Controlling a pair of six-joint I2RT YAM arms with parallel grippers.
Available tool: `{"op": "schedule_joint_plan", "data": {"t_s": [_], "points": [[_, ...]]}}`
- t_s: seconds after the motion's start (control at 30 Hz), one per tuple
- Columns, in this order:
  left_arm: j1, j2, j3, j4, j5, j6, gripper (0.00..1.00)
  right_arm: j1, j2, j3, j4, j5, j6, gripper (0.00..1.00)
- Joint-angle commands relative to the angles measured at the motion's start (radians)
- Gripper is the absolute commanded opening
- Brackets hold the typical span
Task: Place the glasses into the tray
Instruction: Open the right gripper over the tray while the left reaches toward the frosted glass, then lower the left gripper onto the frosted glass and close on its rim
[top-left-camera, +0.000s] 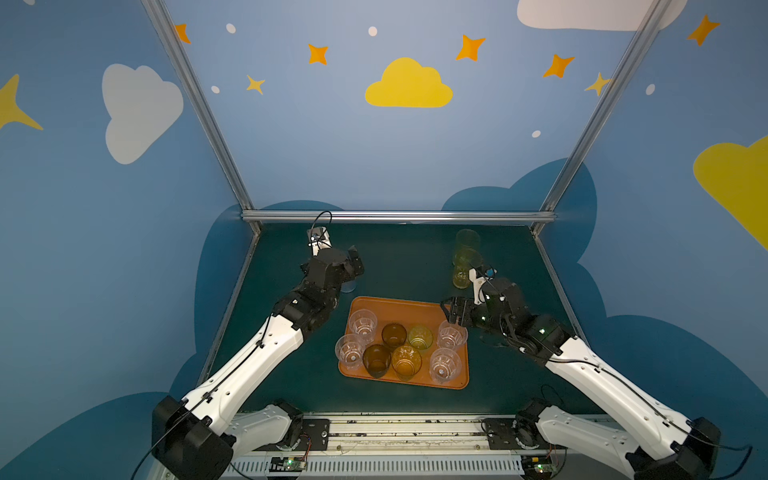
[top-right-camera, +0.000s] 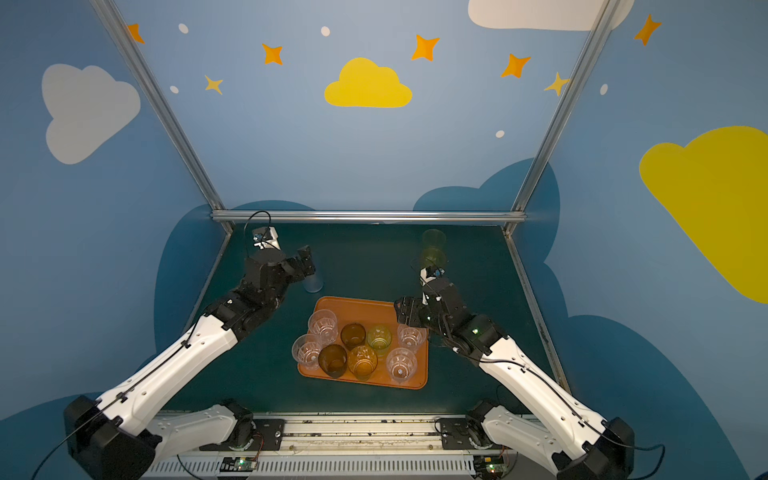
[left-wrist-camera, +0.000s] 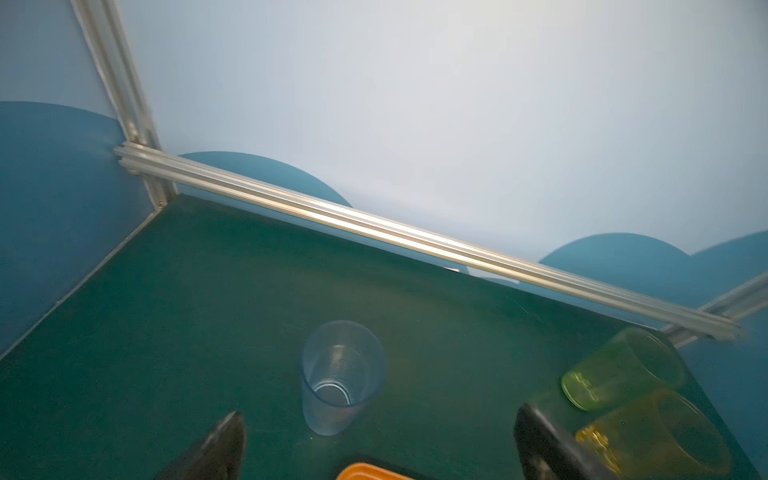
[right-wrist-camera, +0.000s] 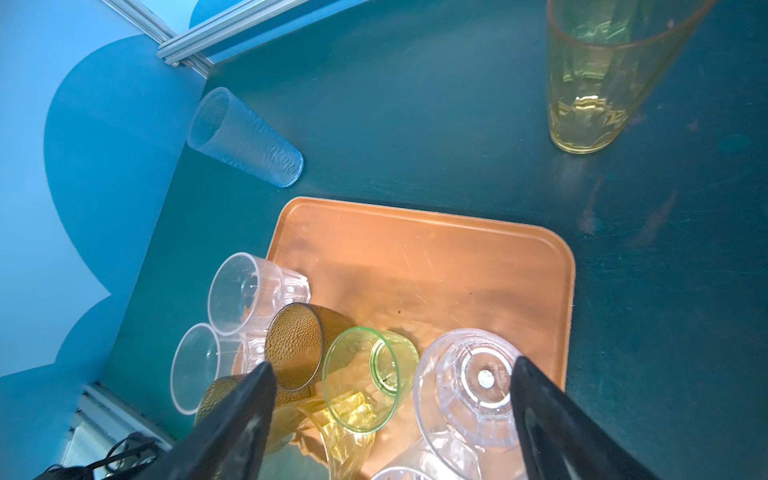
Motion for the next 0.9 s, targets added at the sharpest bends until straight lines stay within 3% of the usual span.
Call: {"op": "schedule_joint_plan", "data": {"t_s": [0.0, 0.3, 0.5, 0.73, 0.87], "points": [[0.111, 0.061, 0.036, -0.033, 0.11, -0.043, 1.0, -0.022, -0.032, 0.003, 0.029, -0.07, -0.015, 0.87], [0.346, 0.289, 0.165, -0.082, 0.385, -0.093, 1.0, -0.078, -0.051, -0.015, 0.022, -0.142, 0.009, 0.87], [0.37, 0.393, 0.217, -0.095, 0.498, -0.106, 0.85, -0.097, -0.044, -0.018, 0.022, -0.168, 0.011, 0.87], [0.372, 0.45, 0.268, -0.154, 0.564, -0.095, 0.56, -0.118, -0.028, -0.023, 0.017, -0.179, 0.002, 0.87], [0.372, 0.457, 0.262, -0.161, 0.581, -0.096, 0.5, -0.132, -0.02, -0.027, 0.016, -0.193, -0.001, 0.87]]}}
